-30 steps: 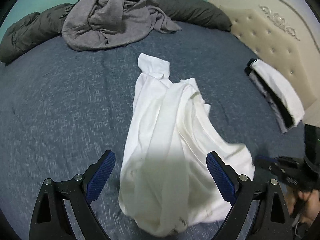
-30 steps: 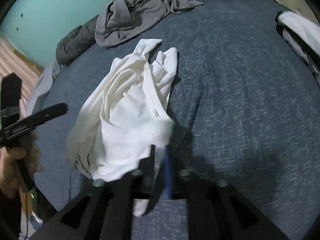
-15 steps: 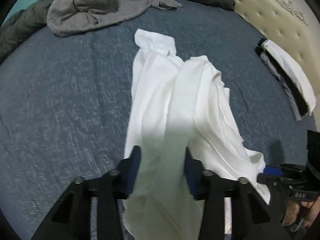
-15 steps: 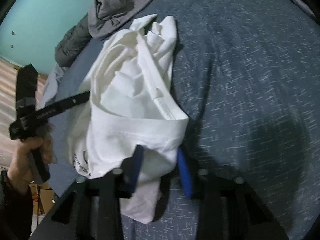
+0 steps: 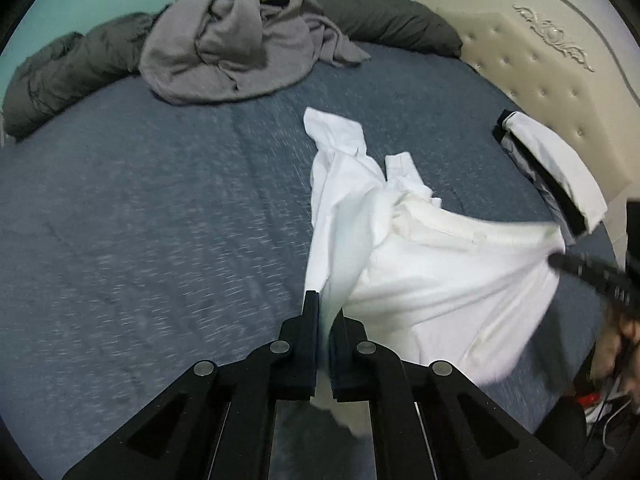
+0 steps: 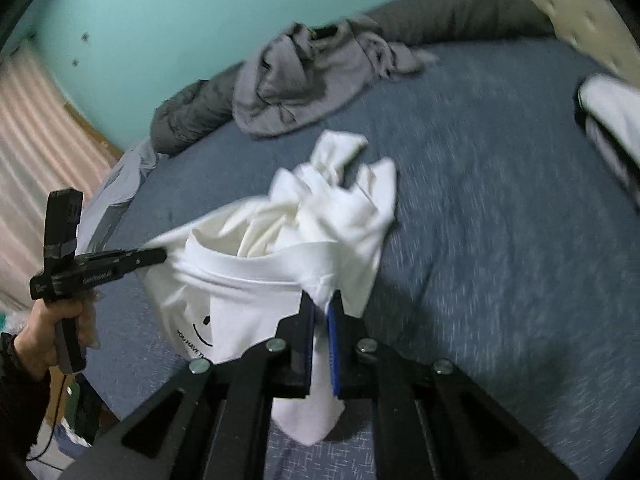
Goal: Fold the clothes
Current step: 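Grasp the T-shirt with the left gripper while the right gripper holds another edge, then lift the T-shirt with both grippers, holding it up by the shoulders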
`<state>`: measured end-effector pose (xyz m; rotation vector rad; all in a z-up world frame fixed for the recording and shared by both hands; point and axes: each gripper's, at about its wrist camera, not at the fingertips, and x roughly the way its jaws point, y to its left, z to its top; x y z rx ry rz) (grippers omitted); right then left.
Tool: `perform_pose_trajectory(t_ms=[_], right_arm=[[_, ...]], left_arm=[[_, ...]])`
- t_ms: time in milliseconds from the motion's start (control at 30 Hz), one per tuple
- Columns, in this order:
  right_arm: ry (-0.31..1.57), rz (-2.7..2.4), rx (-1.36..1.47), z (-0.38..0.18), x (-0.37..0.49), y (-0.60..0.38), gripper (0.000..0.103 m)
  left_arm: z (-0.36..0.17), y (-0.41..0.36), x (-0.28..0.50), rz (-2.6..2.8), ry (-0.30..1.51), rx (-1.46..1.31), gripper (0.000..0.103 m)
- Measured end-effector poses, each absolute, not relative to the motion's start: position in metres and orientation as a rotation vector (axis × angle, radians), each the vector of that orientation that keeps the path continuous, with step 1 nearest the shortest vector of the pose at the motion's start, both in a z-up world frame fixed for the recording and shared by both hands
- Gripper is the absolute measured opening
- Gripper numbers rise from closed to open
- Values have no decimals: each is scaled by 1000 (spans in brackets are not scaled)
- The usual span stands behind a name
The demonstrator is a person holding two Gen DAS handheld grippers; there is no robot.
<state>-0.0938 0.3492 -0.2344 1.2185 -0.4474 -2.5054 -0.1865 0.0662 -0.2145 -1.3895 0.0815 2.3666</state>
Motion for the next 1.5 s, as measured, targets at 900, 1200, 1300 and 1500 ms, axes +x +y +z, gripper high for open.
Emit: perform_pose_trajectory(t_ms=[900,1200,1300,1500], right_arm=[[-61,-2392,1281,-207,-56,313,5],[-115,-2366,1365,-243,-56,333,5],[-132,-2363,1377,-250,-57,338,5],[-162,-2356,1398,-261,-59,346,5]], left_arm=[[-252,40,-89,2292,10,-1583,51],[-281,69,-112,2273,171,-1528,61],[-288,75,-118,2265,248,-1505,61],[-304,79,-132,2213,235,-1509,61]])
